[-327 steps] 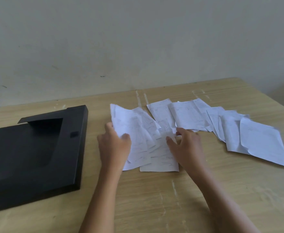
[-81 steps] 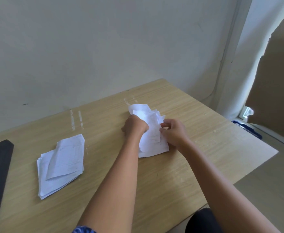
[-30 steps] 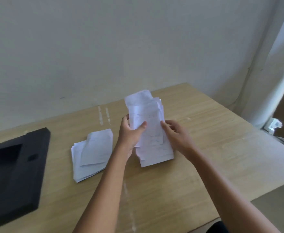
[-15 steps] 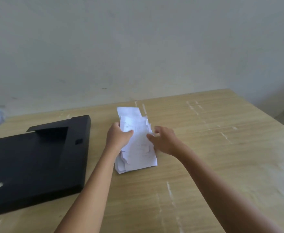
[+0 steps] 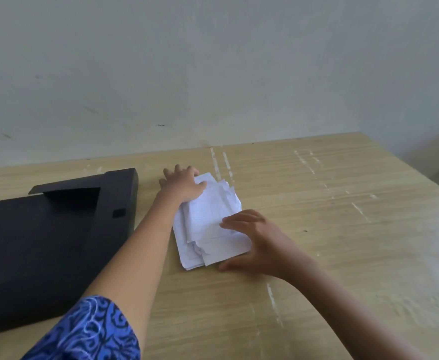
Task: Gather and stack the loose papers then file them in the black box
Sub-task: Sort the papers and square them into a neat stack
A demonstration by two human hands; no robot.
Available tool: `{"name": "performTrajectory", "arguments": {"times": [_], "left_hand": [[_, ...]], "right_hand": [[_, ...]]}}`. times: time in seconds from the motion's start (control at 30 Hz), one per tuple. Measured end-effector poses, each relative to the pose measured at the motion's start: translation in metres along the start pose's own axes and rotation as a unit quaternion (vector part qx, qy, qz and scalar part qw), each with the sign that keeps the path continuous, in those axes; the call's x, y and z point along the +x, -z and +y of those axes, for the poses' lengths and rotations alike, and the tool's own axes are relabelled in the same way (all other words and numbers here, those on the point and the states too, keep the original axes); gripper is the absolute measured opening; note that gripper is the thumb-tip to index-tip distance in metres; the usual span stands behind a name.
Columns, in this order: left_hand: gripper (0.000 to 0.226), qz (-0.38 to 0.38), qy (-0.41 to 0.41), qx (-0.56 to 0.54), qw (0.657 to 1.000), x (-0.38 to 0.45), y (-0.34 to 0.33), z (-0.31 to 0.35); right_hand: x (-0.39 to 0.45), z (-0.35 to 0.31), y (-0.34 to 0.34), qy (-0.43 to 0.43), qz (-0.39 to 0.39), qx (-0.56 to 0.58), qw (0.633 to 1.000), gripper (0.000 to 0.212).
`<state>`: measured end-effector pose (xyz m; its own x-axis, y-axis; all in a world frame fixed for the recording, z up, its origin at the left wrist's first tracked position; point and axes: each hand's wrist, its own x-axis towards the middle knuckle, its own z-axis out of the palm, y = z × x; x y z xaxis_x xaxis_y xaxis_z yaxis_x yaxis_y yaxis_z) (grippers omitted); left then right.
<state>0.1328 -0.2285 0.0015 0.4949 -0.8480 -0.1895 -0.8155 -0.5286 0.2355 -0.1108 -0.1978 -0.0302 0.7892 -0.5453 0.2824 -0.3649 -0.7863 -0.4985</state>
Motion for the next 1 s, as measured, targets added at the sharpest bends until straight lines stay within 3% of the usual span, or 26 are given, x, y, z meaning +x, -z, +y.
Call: {"name": "performTrajectory", "arguments": {"times": [0.13,0.23,0.33,0.47,0.53,0.67,0.77,0.87,1.0], "left_hand": [[0.023,-0.041,-0.074,-0.083,0.993,0.0,0.003,-0.005],[0.025,-0.043,-0.113,-0.107,0.987,-0.006,0.005,-0.011],[0.032,0.005,-0.096,-0.07,0.993,-0.007,0.004,-0.017],[0.044,-0.03,-0.088,-0.009,0.996,-0.017,-0.003,-0.009],[0.046,-0.021,-0.101,-0.014,0.995,-0.02,-0.004,-0.007],[0.055,0.109,-0.024,-0.15,0.982,-0.043,-0.007,-0.021],[0.051,0.219,0.083,-0.09,0.968,-0.082,-0.022,-0.029],[0.061,0.186,0.122,-0.019,0.975,-0.105,-0.043,-0.023],[0.067,0.173,0.155,-0.078,0.969,-0.113,-0.053,0.004]], "right_hand": [[0.013,0.005,-0.008,0.014,0.044,0.011,0.999,0.056],[0.014,0.006,-0.011,-0.002,0.036,0.025,0.999,0.064],[0.009,0.009,-0.011,-0.017,0.054,0.066,0.996,0.083],[0.006,0.008,-0.011,-0.057,0.054,0.078,0.994,0.061],[0.006,0.004,-0.01,-0.059,0.09,0.086,0.99,0.056],[0.007,0.002,-0.004,-0.184,0.163,0.062,0.967,0.056],[0.006,0.001,-0.003,-0.262,0.087,0.015,0.961,0.047],[0.008,-0.009,-0.014,-0.236,0.029,-0.013,0.971,0.046],[0.008,-0.018,-0.029,-0.216,0.021,-0.039,0.975,0.045]]}}
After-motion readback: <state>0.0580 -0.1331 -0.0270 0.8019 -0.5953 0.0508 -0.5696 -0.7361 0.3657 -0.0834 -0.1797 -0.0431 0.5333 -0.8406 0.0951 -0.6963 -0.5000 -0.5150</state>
